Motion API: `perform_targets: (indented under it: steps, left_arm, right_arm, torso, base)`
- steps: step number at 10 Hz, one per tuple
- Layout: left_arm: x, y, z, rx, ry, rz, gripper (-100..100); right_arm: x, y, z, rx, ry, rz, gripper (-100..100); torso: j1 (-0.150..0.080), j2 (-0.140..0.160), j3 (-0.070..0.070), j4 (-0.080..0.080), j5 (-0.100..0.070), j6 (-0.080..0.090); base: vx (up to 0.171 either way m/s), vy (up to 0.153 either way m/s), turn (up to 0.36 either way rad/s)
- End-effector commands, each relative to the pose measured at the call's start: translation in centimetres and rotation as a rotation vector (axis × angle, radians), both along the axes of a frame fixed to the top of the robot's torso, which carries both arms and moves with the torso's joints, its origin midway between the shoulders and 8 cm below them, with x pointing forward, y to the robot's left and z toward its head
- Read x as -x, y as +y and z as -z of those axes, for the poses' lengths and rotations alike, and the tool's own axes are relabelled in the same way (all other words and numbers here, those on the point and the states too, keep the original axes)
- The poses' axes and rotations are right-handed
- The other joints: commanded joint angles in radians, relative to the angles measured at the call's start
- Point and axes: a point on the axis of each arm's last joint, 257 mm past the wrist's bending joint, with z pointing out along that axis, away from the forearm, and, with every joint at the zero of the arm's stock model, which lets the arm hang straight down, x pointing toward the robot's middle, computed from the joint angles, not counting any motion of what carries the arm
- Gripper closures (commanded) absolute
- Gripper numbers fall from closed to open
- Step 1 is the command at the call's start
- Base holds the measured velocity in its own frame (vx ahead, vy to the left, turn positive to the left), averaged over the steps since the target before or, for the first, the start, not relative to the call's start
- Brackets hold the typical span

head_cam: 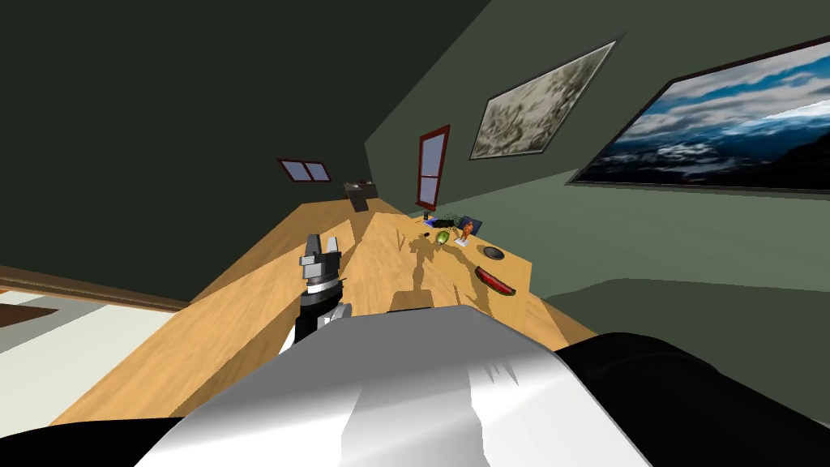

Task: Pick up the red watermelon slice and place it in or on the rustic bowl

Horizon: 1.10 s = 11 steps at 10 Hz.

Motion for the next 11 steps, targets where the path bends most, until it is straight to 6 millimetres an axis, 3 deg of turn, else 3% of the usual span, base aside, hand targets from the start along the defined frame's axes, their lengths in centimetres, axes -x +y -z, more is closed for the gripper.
perform_targets:
  steps: [1, 3, 5, 6, 8, 10, 11]
  left_arm:
    - [0.0, 0.0, 0.0, 0.000, 0.000, 0.000, 0]
    - [0.0, 0.0, 0.0, 0.000, 0.000, 0.000, 0]
    - [0.0, 0.0, 0.0, 0.000, 0.000, 0.000, 0]
    - [0.0, 0.0, 0.0, 0.000, 0.000, 0.000, 0]
    - [0.0, 0.0, 0.0, 0.000, 0.000, 0.000, 0]
    - [0.0, 0.0, 0.0, 0.000, 0.000, 0.000, 0]
    - [0.0, 0.0, 0.0, 0.000, 0.000, 0.000, 0]
  right_arm:
    - [0.7, -3.6, -0.6, 0.071, 0.023, -0.029, -100]
    - [1.1, -4.8, -0.7, 0.094, 0.032, -0.023, -100]
    - [2.0, -11.0, -2.5, 0.220, 0.067, -0.067, -100]
    - [2.4, -12.0, -2.7, 0.240, 0.074, -0.061, -100]
    - [2.8, -17.1, -4.7, 0.349, 0.099, -0.088, -100]
    - [3.0, -20.3, -5.8, 0.421, 0.111, -0.101, -100]
    - [2.9, -20.7, -5.7, 0.433, 0.109, -0.104, -100]
  torso:
    - [0.000, 0.000, 0.000, 0.000, 0.000, 0.000]
    - [-0.001, -0.001, -0.001, 0.000, 0.000, -0.001]
    - [-0.001, -0.002, -0.001, 0.000, 0.000, -0.002]
    - [-0.003, -0.005, -0.003, -0.001, 0.000, -0.002]
    - [-0.003, -0.006, -0.003, -0.001, -0.001, -0.001]
    - [-0.005, -0.011, -0.006, -0.002, -0.001, -0.002]
    - [-0.007, -0.011, -0.006, -0.002, -0.002, -0.001]
  base:
    - [0.053, -0.013, 0.227]
    - [0.052, -0.023, 0.067]
    - [0.108, -0.041, 0.275]
    - [0.126, -0.069, 0.131]
    - [0.147, -0.066, 0.240]
    - [0.197, -0.130, 0.282]
    - [0.186, -0.172, 0.222]
